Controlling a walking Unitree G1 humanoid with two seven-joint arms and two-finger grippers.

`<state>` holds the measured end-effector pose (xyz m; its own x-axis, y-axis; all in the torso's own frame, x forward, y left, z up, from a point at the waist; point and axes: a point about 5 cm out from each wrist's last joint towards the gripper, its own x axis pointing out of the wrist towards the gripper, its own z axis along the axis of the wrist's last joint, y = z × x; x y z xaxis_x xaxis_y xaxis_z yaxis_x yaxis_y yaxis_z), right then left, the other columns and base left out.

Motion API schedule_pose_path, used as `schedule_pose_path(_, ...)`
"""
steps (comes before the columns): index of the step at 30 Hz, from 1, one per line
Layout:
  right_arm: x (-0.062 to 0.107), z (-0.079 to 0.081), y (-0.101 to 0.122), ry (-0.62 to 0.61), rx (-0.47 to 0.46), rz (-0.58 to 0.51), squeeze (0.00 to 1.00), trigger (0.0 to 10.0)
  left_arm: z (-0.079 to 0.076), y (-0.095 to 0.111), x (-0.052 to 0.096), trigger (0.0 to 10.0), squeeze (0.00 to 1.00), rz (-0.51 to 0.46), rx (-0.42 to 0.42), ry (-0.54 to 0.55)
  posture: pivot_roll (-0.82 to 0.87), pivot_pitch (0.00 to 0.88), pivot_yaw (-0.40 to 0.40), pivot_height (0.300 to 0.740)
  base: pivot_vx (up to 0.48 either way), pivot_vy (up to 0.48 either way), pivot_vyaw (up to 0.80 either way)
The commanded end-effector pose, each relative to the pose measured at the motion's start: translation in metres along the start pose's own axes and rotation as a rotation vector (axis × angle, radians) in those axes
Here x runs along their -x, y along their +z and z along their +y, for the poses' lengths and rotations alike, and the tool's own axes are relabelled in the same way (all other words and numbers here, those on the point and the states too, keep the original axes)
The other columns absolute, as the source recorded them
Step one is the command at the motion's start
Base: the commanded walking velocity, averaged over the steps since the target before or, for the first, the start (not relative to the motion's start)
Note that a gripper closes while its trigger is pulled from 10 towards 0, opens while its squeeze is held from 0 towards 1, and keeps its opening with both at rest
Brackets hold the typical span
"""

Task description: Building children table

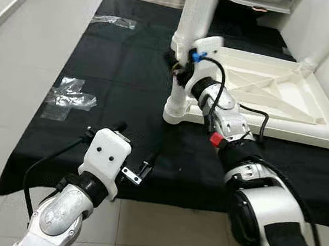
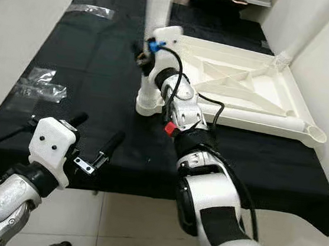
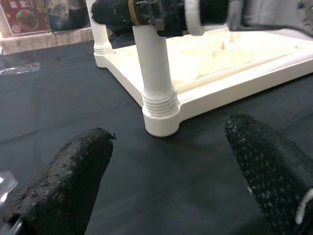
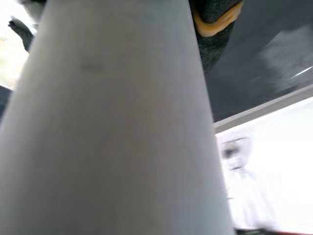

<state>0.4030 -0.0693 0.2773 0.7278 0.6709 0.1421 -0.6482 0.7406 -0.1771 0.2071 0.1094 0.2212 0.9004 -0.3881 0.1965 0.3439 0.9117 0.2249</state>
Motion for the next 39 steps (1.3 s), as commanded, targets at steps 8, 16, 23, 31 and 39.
schedule_pose_path(8,0.034,0.033,-0.051,0.650,-0.485,0.077,0.00,10.0,-0.004,-0.001,0.000,10.0,0.00,0.001,-0.001,-0.017,0.13,0.238,-0.120,0.740,0.000,0.000,0.00)
schedule_pose_path(16,0.042,0.030,-0.037,0.850,-0.560,-0.054,0.00,10.0,-0.003,0.000,0.000,10.0,0.00,0.002,-0.007,-0.017,0.13,0.242,-0.121,0.740,0.000,0.000,0.00)
schedule_pose_path(23,0.045,0.042,-0.040,0.962,-0.399,-0.041,0.00,10.0,-0.003,0.000,0.000,10.0,0.00,0.001,-0.007,-0.016,0.13,0.256,-0.117,0.740,0.000,0.000,0.00)
schedule_pose_path(31,0.040,0.020,0.037,0.983,-0.330,-0.334,0.00,10.0,-0.002,0.000,0.000,10.0,0.00,0.003,-0.010,-0.016,0.13,0.254,-0.113,0.740,0.000,0.000,0.00)
schedule_pose_path(39,0.047,0.001,0.110,1.039,-0.319,-0.611,0.00,10.0,-0.003,-0.001,-0.002,10.0,0.00,0.001,-0.007,-0.012,0.13,0.255,-0.116,0.740,0.000,0.000,0.00)
